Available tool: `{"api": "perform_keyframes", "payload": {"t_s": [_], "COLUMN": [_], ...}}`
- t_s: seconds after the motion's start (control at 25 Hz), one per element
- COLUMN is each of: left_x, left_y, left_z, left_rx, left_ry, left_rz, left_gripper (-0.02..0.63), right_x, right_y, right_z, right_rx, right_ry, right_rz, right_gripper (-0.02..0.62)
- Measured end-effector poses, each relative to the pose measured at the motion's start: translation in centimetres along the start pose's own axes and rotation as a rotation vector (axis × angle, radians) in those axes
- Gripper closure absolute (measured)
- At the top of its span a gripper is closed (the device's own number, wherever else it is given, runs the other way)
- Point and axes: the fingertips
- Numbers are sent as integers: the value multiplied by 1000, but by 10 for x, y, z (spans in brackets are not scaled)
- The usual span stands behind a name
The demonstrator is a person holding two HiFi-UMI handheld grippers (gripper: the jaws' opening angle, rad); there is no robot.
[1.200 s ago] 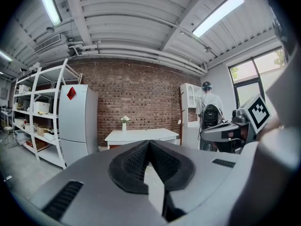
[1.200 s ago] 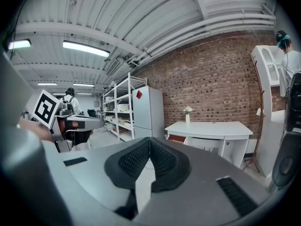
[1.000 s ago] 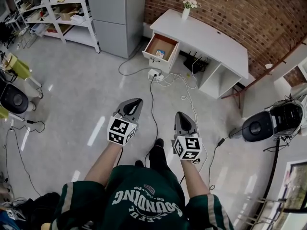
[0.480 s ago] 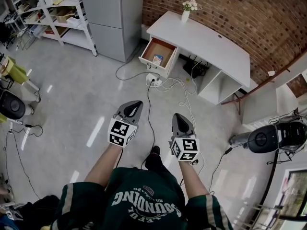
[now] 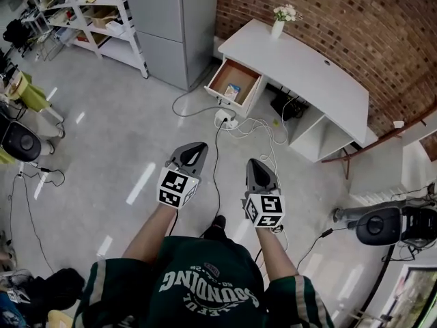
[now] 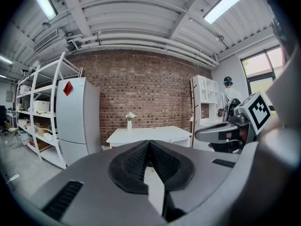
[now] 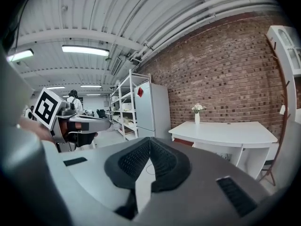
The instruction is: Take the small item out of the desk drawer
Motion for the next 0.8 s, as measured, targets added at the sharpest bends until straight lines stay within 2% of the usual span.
{"api": "perform_keyframes", "payload": {"t_s": [0.48, 0.8], "left_x": [32, 50], "left_y": [9, 18], "left_z": [8, 14], "left_rx": [-10, -8], "left_ry": [15, 13], "left_rz": [88, 96], "left_gripper": [590, 589], "right_x": [40, 54], "right_y": [-26, -39], "right_z": [10, 13], "right_rx": [1, -1], "right_ry": [2, 4], "right_rz": [102, 100], "right_gripper": [571, 571]}}
Point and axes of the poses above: the fingertips, and each gripper's own axes: x forward along the fingers, y to its left, z out of its top, and after that the axes turned 4 degrees about y, right-handed
